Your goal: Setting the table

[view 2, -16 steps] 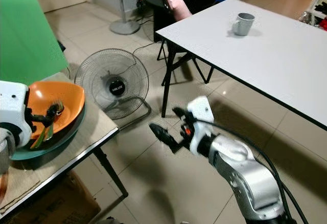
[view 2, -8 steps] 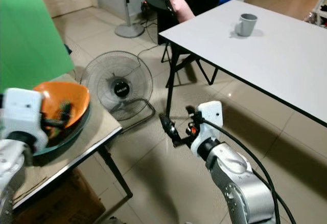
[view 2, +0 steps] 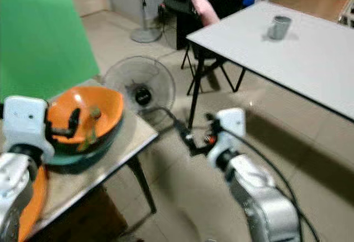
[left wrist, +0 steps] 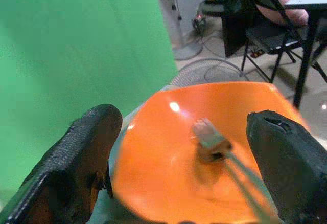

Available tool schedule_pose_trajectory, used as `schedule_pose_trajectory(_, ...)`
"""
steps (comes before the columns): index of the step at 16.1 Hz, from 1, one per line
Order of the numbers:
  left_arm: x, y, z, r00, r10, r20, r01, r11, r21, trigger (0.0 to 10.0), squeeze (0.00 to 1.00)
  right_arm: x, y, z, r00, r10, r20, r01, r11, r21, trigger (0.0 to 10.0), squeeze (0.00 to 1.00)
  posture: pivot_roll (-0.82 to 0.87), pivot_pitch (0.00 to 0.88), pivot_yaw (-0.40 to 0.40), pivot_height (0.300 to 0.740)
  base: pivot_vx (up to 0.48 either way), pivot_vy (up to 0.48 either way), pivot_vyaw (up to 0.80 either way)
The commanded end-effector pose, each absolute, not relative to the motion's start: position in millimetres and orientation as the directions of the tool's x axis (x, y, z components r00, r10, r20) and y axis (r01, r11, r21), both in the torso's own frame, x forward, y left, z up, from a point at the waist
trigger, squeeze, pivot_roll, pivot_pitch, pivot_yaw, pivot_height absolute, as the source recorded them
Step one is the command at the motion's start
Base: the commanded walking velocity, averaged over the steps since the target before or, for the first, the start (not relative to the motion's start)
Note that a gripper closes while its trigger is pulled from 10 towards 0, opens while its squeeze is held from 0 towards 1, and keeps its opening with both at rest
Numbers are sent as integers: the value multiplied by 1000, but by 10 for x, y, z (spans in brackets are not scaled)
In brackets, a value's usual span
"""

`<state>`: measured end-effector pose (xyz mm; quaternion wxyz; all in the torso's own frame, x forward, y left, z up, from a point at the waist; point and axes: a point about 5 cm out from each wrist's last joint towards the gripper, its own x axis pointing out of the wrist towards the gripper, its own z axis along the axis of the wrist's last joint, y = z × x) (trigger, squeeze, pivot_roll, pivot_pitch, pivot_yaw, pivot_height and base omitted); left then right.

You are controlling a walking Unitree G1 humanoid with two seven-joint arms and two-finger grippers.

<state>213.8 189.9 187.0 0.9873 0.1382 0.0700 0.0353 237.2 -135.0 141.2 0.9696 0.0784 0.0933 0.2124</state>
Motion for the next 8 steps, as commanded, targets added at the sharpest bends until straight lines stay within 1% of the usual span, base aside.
schedule_pose_trajectory(1, 2139, 1948, 1888, 987, 116, -114, -79, 953, 292, 10000, 0, 2392, -1296, 1451, 890, 436, -132, -407, 892, 198, 10000, 0, -23, 0, 43, 740, 0, 409, 0)
schedule_pose_trajectory(5, 2102, 1891, 1937, 992, 87, -92, -56, 952, 302, 10000, 0, 2418, -1266, 1472, 881, 452, -141, -422, 884, 203, 10000, 0, -14, 0, 38, 740, 0, 405, 0)
schedule_pose_trajectory(8, 2084, 1861, 1942, 993, 87, -83, -59, 954, 293, 10000, 0, 2450, -1228, 1492, 859, 491, -145, -461, 864, 201, 10000, 0, -6, 0, 29, 740, 0, 405, 0)
